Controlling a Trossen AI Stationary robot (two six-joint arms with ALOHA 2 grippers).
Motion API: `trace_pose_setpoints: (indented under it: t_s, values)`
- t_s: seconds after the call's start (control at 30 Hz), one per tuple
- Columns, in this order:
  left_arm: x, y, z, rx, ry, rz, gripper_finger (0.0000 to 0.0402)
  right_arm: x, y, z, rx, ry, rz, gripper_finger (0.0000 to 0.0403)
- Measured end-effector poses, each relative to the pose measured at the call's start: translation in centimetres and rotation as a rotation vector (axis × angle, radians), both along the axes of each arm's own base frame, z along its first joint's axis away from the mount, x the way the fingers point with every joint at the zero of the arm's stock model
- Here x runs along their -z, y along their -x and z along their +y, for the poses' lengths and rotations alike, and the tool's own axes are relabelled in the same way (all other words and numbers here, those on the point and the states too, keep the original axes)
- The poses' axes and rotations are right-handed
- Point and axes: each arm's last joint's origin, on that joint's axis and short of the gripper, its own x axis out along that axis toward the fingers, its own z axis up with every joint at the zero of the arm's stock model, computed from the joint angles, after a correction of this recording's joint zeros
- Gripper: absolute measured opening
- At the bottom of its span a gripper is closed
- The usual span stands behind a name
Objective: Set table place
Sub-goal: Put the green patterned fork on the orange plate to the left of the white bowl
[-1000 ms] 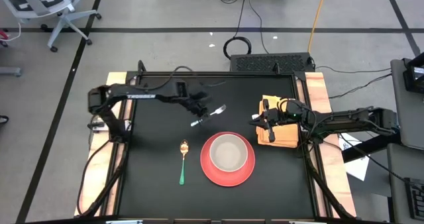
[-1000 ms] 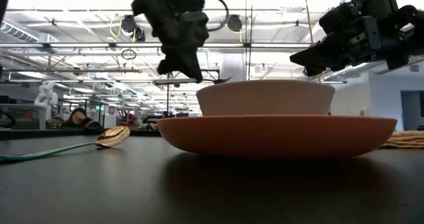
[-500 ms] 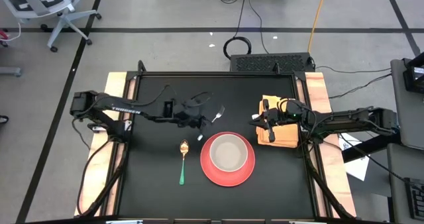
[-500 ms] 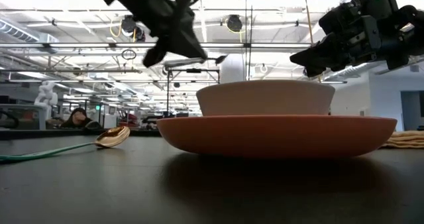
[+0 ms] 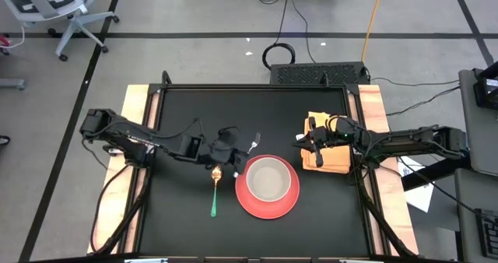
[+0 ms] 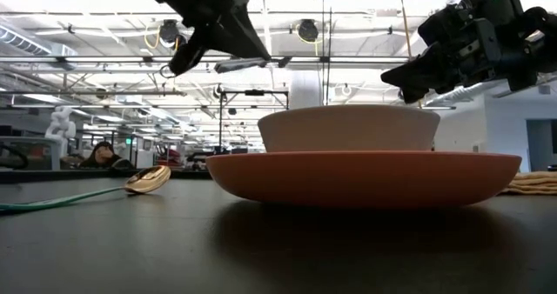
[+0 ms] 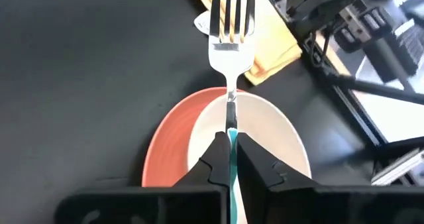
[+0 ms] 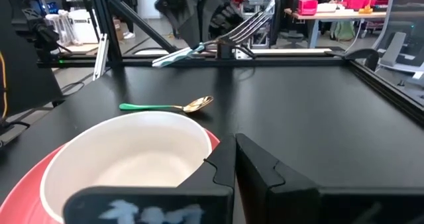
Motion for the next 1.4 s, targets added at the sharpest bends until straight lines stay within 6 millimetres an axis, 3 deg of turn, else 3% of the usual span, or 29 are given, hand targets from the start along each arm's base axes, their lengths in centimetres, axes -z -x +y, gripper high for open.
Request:
trace_pose_setpoints:
  t_s: [0.3,0.57,0.77,1.17,1.4]
  values:
    - [0.0,1.0,-3.8,-0.111,-0.004,-0.061,0.0009,0.0,0.0,0.0,0.0,-0.001,0.004,0.0]
    - [2.8,0.1,-6.8,-0.157,0.071,-0.075,0.0008,0.0,0.0,0.0,0.005,-0.035,0.007,0.0]
    - [3.7,-0.7,-7.0,-0.194,0.115,-0.065,0.0007,0.3,0.0,0.0,0.009,-0.079,0.034,0.0]
    - [0.8,-0.9,-6.9,-0.277,0.064,0.029,0.0006,0.5,0.1,0.0,0.014,-0.116,0.059,0.0]
    - [1.5,-0.5,-6.9,-0.316,0.136,0.162,0.0006,0.5,0.1,0.0,0.012,-0.109,0.056,0.0]
